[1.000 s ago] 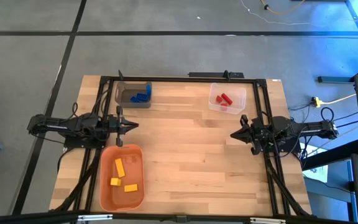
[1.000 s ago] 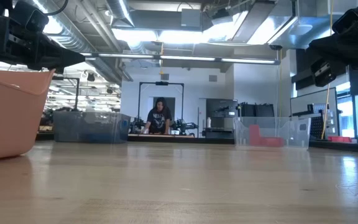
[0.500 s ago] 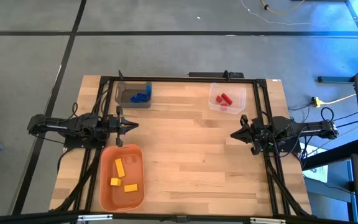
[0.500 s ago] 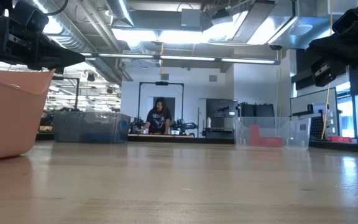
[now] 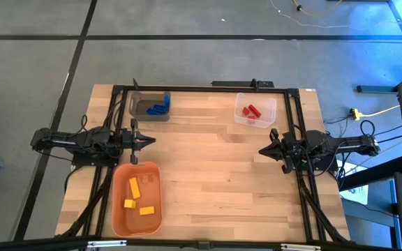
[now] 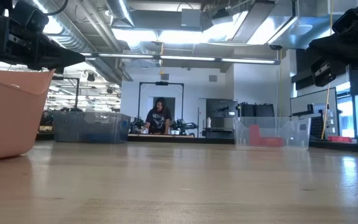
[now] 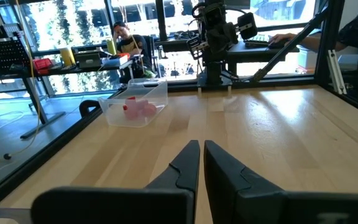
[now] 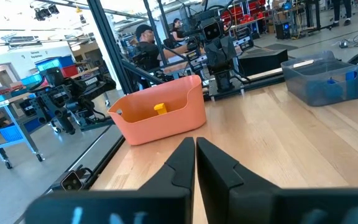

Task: Sort & place blocks by color
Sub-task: Return to Home Position

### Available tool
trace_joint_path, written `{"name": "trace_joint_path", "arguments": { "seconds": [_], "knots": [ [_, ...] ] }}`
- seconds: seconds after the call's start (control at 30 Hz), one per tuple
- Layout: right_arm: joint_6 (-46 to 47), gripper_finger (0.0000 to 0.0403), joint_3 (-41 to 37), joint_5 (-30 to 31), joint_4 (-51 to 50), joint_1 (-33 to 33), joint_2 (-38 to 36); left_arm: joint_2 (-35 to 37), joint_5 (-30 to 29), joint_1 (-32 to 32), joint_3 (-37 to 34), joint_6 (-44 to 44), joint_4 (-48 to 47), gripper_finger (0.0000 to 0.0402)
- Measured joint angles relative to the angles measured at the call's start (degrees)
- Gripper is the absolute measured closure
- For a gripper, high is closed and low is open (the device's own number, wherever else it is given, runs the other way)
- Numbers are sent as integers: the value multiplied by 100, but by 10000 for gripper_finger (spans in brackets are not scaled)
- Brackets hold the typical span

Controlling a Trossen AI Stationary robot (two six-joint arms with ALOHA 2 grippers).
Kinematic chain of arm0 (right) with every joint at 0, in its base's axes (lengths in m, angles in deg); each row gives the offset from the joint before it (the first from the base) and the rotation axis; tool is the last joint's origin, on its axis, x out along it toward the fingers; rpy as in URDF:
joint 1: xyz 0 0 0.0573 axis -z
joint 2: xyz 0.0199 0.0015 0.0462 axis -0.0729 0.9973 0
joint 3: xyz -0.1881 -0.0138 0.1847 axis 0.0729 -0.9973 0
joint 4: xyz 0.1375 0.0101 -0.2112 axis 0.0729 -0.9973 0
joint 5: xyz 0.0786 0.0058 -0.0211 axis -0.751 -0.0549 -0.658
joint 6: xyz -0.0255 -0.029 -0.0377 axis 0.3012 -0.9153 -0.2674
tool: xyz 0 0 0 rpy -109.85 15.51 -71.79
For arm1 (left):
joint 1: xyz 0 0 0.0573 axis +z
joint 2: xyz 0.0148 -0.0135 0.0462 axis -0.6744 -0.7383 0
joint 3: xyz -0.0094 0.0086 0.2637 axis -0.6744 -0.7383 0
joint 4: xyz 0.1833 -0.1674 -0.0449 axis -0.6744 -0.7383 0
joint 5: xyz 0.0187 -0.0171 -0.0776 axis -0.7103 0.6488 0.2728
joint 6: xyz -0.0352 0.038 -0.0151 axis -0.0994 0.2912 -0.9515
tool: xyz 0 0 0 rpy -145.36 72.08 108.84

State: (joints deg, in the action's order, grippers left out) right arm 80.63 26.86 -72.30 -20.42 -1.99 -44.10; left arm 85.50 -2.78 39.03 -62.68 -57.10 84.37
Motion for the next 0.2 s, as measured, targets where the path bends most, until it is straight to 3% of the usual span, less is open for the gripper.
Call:
{"name": "trace_joint_path", "arguments": {
  "seconds": [0.2],
  "knots": [
    [0, 384, 0, -1, -1, 0, 1, 0, 0, 0, 0, 0, -2, 388]
  ]
}}
